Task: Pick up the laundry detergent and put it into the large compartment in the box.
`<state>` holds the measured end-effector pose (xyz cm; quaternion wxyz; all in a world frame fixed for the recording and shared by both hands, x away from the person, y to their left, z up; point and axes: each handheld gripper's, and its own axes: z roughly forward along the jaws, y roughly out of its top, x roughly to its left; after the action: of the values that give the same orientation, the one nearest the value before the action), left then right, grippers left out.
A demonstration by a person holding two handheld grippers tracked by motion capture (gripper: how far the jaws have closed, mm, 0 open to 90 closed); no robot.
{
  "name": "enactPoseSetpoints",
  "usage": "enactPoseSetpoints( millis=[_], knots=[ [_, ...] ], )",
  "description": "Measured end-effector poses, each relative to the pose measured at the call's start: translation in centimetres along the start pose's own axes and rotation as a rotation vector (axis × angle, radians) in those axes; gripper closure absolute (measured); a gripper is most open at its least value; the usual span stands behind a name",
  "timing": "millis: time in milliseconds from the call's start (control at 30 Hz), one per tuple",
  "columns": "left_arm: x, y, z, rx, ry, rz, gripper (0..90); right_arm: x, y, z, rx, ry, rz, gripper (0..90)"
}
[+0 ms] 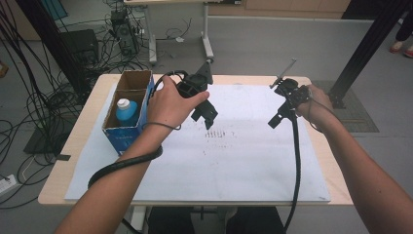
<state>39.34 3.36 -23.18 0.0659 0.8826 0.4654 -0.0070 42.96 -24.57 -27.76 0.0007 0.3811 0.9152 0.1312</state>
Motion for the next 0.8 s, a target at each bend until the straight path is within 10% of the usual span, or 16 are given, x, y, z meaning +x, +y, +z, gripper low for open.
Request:
enactPoseSetpoints(
  millis=[800],
  knots=[
    [-0.5,-1.3,5.8,0.002,0.021,-0.011,5.4,0.1,-0.3,0.0,-0.002,-0.001,0.000,6.2]
  ],
)
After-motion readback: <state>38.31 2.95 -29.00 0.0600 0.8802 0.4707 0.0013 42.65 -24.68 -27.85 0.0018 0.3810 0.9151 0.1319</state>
